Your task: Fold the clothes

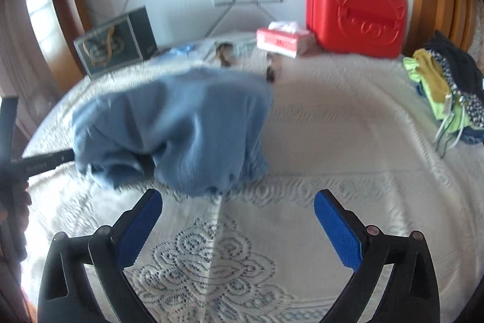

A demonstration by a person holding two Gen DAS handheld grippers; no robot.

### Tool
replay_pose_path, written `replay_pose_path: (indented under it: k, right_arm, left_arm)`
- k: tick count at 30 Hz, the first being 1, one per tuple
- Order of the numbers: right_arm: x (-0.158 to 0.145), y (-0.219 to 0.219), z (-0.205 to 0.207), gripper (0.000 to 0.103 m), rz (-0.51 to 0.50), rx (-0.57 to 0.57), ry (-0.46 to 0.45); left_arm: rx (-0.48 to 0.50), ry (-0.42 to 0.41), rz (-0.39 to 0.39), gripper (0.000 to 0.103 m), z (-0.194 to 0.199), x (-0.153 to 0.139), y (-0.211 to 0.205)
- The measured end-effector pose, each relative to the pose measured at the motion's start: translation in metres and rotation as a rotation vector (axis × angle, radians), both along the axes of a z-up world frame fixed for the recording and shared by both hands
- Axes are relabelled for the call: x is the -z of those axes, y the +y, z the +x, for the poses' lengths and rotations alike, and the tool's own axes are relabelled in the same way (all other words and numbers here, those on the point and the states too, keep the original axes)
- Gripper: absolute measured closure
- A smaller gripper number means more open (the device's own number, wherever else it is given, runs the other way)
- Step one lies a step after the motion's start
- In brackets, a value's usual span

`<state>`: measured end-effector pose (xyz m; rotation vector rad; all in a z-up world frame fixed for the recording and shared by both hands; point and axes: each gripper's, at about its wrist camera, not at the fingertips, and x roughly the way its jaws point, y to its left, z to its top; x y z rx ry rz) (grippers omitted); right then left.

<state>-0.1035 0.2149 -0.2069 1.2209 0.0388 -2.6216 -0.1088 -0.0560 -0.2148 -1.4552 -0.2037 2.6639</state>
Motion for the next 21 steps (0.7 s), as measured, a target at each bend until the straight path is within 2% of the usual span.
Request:
replay_pose_path:
  k: [1,5,7,9,11,12,13,15,16,17,18,19,20,21]
  right_arm:
    - [0.008,-0.005,-0.004,0.001,0.010,-0.003,-0.011]
    - [0.029,-0.023,-0.024,0.001,0.050,-0.008,-0.033]
    - [0.035,-0.031,-0.032,0.001,0.075,-0.003,-0.019]
    - [0.045,-0.034,-0.042,0.001,0.069,0.004,-0.036]
    - [0.056,-0.034,-0.050,0.001,0.060,0.022,-0.049]
    - [0.062,-0.033,-0.054,0.001,0.059,0.036,-0.052]
    - [0.067,-0.032,-0.057,0.000,0.057,0.048,-0.054]
    - [0.064,-0.028,-0.056,0.003,0.028,0.053,-0.027]
    - [0.061,-0.028,-0.056,0.018,0.023,0.055,-0.019]
    - [0.059,-0.027,-0.055,0.047,0.022,0.055,-0.011]
    - [0.057,-0.028,-0.055,0.055,0.032,0.051,-0.004]
    - [0.054,-0.028,-0.053,0.073,0.046,0.050,0.010]
    - [0.047,-0.027,-0.049,0.078,0.072,0.059,0.042]
    - [0.040,-0.025,-0.045,0.079,0.098,0.068,0.074]
  left_arm:
    - [-0.003,-0.004,0.001,0.033,-0.001,0.006,0.001]
    - [-0.003,-0.011,0.038,0.030,-0.003,0.021,-0.007]
    - [0.008,0.016,0.037,0.027,-0.001,0.022,-0.007]
    - [0.048,0.030,-0.006,0.021,-0.001,0.024,0.001]
    - [0.078,0.080,-0.069,0.010,0.004,0.030,0.012]
    - [0.077,0.083,-0.084,0.008,0.004,0.031,0.013]
    - [0.061,0.081,-0.057,0.009,0.004,0.030,0.009]
    - [0.037,0.080,-0.057,0.010,0.004,0.030,0.007]
    - [0.039,0.085,-0.067,0.022,0.004,0.029,0.009]
    - [0.054,0.092,-0.041,0.057,0.005,0.026,0.011]
    - [0.059,0.087,-0.007,0.078,0.005,0.021,0.015]
    - [0.040,0.073,0.011,0.094,0.004,0.017,0.017]
    - [0.020,0.087,0.009,0.094,0.004,0.010,0.020]
    - [0.008,0.122,-0.012,0.096,0.005,0.000,0.022]
